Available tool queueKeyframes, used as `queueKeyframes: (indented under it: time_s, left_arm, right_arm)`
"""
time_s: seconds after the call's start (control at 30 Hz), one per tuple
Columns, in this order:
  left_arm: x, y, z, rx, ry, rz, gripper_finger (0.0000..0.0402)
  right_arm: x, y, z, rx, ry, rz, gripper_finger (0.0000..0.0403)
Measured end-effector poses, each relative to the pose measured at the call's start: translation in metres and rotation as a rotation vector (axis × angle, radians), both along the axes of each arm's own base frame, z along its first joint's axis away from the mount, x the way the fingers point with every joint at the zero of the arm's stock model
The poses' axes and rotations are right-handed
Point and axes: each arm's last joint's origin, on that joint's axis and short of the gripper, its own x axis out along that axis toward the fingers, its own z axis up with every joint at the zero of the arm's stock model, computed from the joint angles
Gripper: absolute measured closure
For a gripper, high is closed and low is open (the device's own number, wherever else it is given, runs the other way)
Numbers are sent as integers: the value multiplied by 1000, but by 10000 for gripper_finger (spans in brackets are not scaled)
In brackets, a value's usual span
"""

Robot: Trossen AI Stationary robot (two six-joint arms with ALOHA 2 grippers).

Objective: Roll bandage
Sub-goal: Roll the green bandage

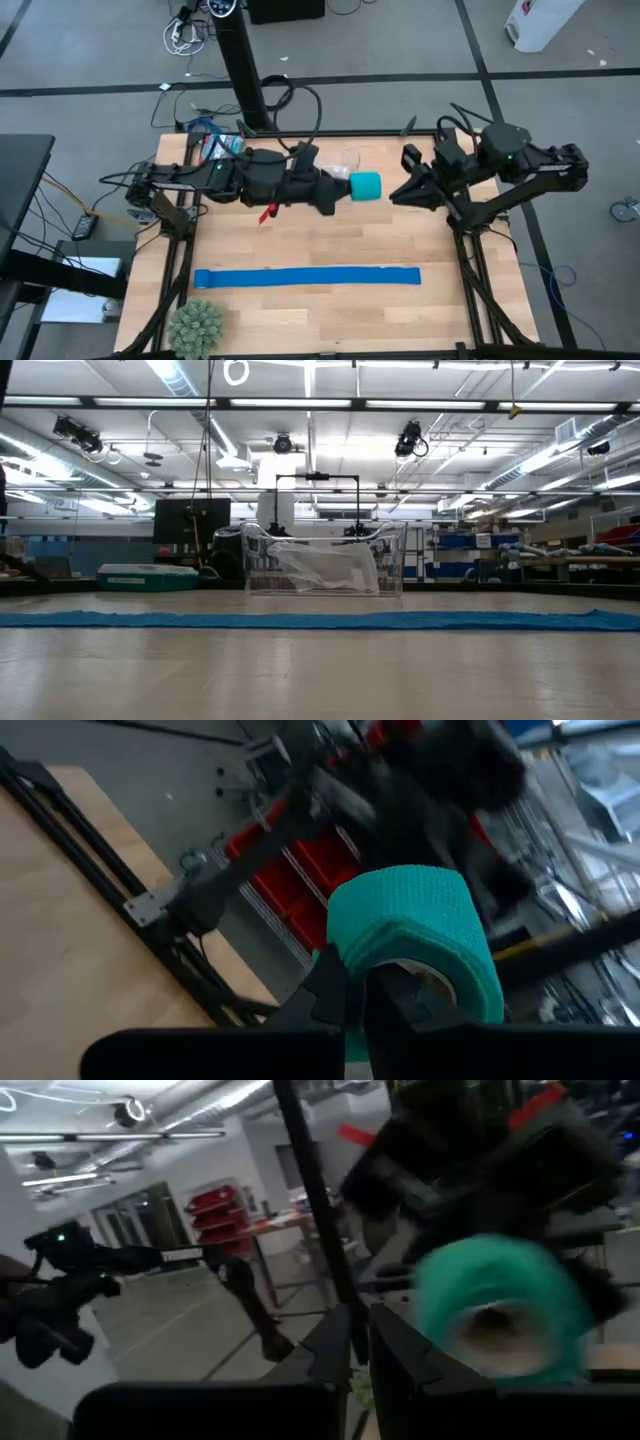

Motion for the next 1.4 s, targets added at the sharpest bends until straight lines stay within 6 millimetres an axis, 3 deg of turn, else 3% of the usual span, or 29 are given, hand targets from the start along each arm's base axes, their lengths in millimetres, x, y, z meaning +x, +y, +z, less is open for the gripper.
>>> queueKeyframes:
  time_s: [0.2,0.5,0.77,1.4]
  left_arm:
    - [1,14,5,2,-49,175,381]
    - [3,18,10,-7,-121,278,380]
    - [5,17,10,-14,-137,268,379]
    - [6,15,11,17,-140,185,379]
  right_arm:
    - [3,8,-4,-74,7,-90,372]
    - [11,1,-5,-208,-38,-230,401]
    - [40,4,-12,-198,-45,-235,401]
    - [50,-11,-20,-204,32,-447,402]
